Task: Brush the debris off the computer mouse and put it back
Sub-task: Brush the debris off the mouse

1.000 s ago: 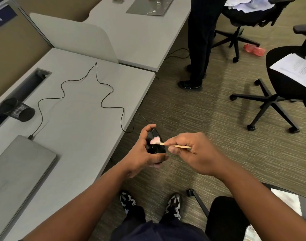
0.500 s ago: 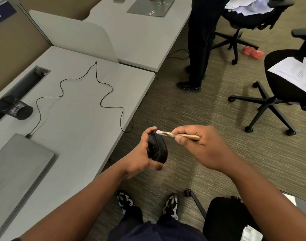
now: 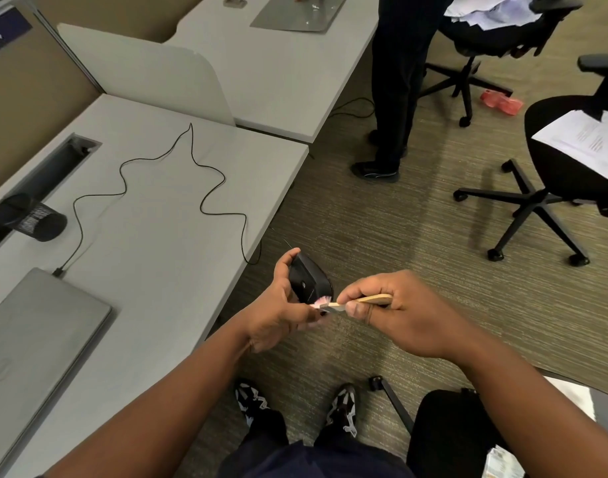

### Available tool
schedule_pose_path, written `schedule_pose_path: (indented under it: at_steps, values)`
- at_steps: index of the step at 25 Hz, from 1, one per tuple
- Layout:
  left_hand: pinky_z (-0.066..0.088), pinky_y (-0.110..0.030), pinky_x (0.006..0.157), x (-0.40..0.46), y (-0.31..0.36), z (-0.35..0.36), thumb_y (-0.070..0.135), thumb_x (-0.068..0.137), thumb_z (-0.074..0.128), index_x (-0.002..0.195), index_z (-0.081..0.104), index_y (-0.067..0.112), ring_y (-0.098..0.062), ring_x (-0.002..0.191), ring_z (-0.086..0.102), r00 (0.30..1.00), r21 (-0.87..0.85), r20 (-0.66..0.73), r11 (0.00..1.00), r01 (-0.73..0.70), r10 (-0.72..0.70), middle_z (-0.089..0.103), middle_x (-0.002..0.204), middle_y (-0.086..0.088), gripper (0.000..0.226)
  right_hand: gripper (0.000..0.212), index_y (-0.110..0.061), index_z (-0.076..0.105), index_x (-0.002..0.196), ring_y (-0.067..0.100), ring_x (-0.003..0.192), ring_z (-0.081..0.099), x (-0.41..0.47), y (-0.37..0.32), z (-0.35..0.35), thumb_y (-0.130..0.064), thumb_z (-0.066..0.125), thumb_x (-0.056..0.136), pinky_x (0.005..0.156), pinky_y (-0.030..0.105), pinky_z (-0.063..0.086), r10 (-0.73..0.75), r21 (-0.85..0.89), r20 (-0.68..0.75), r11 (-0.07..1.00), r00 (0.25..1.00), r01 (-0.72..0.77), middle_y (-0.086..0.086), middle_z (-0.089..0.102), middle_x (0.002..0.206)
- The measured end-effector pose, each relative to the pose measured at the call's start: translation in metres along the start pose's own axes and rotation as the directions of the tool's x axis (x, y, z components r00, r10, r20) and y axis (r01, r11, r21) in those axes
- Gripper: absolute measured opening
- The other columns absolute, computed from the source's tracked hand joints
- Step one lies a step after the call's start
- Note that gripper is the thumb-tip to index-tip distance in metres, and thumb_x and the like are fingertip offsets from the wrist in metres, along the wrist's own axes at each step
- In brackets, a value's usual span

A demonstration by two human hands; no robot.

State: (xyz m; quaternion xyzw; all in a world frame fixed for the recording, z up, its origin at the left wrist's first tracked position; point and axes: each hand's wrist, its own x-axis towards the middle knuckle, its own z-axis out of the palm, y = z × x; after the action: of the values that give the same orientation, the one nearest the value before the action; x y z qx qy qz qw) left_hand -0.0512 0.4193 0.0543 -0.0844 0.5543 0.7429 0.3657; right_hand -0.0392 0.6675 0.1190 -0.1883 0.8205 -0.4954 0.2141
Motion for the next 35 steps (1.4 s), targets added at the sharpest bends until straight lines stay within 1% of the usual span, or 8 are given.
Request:
schedule_pose_path:
  at_steps: [4,9,15,21,24,27,31,35]
  values:
    - [0.066,-0.044,0.077,-0.001,0.005,0.003,-0.003,0.072,0.072,0.155,0.027,0.051,-0.037,0.105,0.073,1.000,-0.236,0.014,0.972,-0.023,0.027,0.046,0.147,-0.027,0.109,0.016,-0.046,0.072,0.109,0.018,0.081,0.072,-0.002,0.006,0.007,-0.038,0.064,0.097,0.073,0.043,0.058,-0.002,-0.012,0.002,1.000,1.000,0.002,-0.008,0.077,0.092]
    - [0.064,-0.042,0.071,0.003,0.005,0.014,0.011,0.088,0.078,0.154,0.026,0.045,-0.029,0.093,0.076,0.993,-0.209,-0.120,0.977,-0.032,0.007,0.061,0.126,-0.020,0.092,0.015,-0.036,0.076,0.110,0.007,0.080,0.071,-0.003,0.010,0.011,-0.030,0.067,0.100,0.073,0.031,0.059,0.001,-0.052,0.011,0.999,1.000,-0.001,-0.017,0.075,0.091]
    - [0.067,-0.047,0.073,0.000,0.002,0.019,0.012,0.085,0.072,0.150,0.032,0.040,-0.030,0.088,0.078,0.992,-0.347,-0.129,0.937,-0.041,-0.004,0.061,0.120,-0.018,0.081,0.013,-0.033,0.079,0.106,0.025,0.076,0.070,-0.005,0.006,0.003,-0.030,0.068,0.099,0.066,0.039,0.056,0.000,0.073,-0.048,0.997,0.999,0.004,-0.004,0.078,0.091]
    - [0.062,-0.048,0.077,0.000,0.003,0.014,0.025,0.081,0.081,0.131,0.048,0.032,-0.037,0.100,0.076,0.991,-0.425,-0.133,0.905,-0.026,-0.034,0.061,0.131,-0.019,0.061,0.016,-0.035,0.077,0.108,-0.016,0.083,0.065,-0.005,0.010,0.010,-0.024,0.068,0.101,0.071,0.004,0.046,-0.014,-0.053,-0.040,0.999,0.999,0.012,-0.045,0.066,0.088]
    - [0.062,-0.050,0.082,0.001,0.001,0.011,0.022,0.071,0.081,0.127,0.064,0.011,-0.046,0.116,0.071,0.994,-0.530,-0.106,0.847,-0.037,-0.023,0.063,0.137,-0.027,0.060,0.016,-0.036,0.077,0.104,0.003,0.063,0.063,-0.005,0.012,0.008,-0.024,0.067,0.101,0.058,0.017,0.048,-0.007,0.017,-0.114,1.000,0.993,0.009,-0.027,0.073,0.082]
    - [0.061,-0.047,0.081,0.001,-0.002,0.007,0.023,0.067,0.080,0.123,0.072,0.009,-0.042,0.107,0.070,0.993,-0.612,-0.119,0.788,-0.062,-0.015,0.065,0.133,-0.029,0.058,0.013,-0.038,0.076,0.101,0.024,0.058,0.057,-0.005,0.014,0.005,-0.030,0.066,0.099,0.053,0.034,0.045,0.013,0.108,-0.176,0.994,0.984,0.006,0.001,0.072,0.077]
    - [0.064,-0.042,0.071,-0.002,-0.004,0.006,0.015,0.068,0.077,0.123,0.072,0.000,-0.041,0.090,0.070,0.992,-0.698,-0.120,0.714,-0.063,-0.030,0.072,0.107,-0.032,0.058,0.014,-0.038,0.075,0.101,0.015,0.055,0.053,-0.005,0.016,0.006,-0.026,0.067,0.101,0.052,0.031,0.042,0.019,0.122,-0.200,0.993,0.980,0.005,0.004,0.069,0.073]
    - [0.064,-0.046,0.085,-0.005,-0.001,0.011,0.010,0.057,0.098,0.129,0.064,-0.001,-0.041,0.100,0.070,0.994,-0.706,-0.108,0.705,-0.065,-0.017,0.071,0.116,-0.033,0.080,0.016,-0.039,0.075,0.102,0.026,0.057,0.059,-0.005,0.017,0.008,-0.024,0.068,0.101,0.051,0.034,0.045,0.011,0.124,-0.248,0.992,0.969,0.020,0.006,0.071,0.075]
